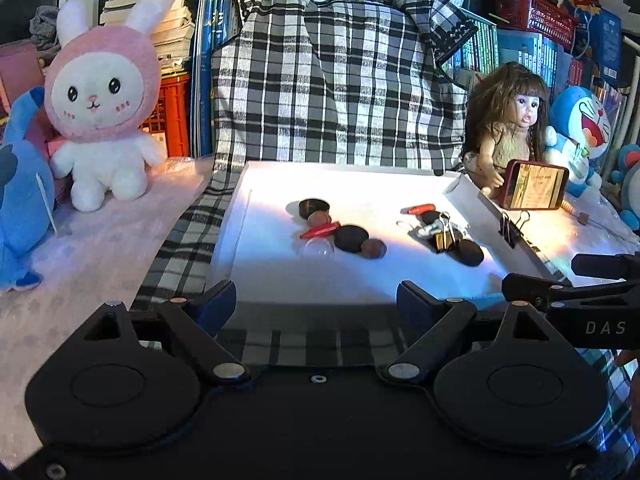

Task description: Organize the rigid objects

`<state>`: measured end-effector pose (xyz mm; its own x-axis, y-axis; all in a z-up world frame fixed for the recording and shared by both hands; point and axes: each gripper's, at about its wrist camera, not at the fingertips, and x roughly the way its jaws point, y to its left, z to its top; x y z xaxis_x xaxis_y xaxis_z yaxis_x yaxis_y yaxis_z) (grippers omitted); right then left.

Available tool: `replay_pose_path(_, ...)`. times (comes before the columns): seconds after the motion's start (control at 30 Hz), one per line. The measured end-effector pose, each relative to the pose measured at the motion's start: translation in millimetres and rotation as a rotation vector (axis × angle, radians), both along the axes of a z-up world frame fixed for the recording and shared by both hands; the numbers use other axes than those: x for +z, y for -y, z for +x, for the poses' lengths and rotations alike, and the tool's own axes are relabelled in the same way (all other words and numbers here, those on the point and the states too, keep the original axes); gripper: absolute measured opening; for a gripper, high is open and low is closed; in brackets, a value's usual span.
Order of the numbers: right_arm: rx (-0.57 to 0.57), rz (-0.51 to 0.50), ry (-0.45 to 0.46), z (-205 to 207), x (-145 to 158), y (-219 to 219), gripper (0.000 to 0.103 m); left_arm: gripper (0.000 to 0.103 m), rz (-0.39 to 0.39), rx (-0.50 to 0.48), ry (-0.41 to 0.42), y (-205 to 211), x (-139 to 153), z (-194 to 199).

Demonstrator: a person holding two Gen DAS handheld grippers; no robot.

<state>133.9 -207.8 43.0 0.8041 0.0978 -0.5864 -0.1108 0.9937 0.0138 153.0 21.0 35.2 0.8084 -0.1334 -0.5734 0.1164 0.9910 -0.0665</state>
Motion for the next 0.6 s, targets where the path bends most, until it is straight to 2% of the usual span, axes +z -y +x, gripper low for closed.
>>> replay_pose_path(0.17,0.002,0.004,-0.002,-11,-6,0,0.101,0.087,-0.011,0.009,-0.018,-4,-10,-9)
replay_pose_path(0.6,0.013,-0.013,-0.043,-26,-33,-5,0.103,0.087,0.027,0.022,-0.045,-3,-32,-18)
